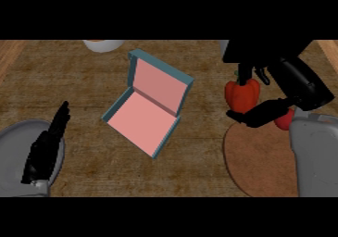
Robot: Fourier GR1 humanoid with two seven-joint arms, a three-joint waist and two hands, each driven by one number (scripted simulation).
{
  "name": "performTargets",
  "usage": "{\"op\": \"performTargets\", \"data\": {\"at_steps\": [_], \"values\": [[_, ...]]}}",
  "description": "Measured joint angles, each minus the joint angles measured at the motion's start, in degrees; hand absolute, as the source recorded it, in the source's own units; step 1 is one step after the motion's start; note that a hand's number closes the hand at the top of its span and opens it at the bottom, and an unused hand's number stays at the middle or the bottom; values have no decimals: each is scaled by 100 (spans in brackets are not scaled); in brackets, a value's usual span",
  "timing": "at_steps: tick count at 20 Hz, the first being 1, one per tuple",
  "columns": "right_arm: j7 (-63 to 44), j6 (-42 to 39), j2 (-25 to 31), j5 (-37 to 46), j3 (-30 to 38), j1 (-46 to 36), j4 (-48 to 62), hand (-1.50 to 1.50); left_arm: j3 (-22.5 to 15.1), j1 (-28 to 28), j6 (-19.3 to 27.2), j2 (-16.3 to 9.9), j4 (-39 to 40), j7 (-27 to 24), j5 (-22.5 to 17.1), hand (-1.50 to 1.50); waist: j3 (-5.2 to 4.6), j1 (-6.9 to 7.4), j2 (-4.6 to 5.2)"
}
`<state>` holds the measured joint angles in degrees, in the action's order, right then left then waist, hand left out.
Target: Pick the bell pepper from the cutting board and place it in the cardboard box
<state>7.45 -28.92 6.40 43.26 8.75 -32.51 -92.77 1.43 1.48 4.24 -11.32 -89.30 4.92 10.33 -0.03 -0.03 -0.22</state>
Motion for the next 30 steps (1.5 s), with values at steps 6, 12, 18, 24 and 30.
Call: {"op": "performTargets", "data": {"at_steps": [6,12,18,24,30], "values": [[-1029,-115,-454,-350,-354,-667,-240,150,99,-74,-111,-48,3,-6,-26,0,0,24,9],[-1924,535,-596,-490,-1083,-1387,407,150,116,-131,-150,-17,55,-17,18,0,0,61,20],[-2206,1277,-629,-680,-1706,-2155,1763,150,49,-122,-125,96,55,-1,91,0,-1,119,36],[-2351,2193,-637,-1082,-2626,-2641,3106,150,59,-307,-183,99,113,55,97,0,-2,180,50],[-2403,2942,-639,-1775,-3117,-3183,4486,-150,3,-295,-244,105,-8,96,130,0,-2,296,77]]}}
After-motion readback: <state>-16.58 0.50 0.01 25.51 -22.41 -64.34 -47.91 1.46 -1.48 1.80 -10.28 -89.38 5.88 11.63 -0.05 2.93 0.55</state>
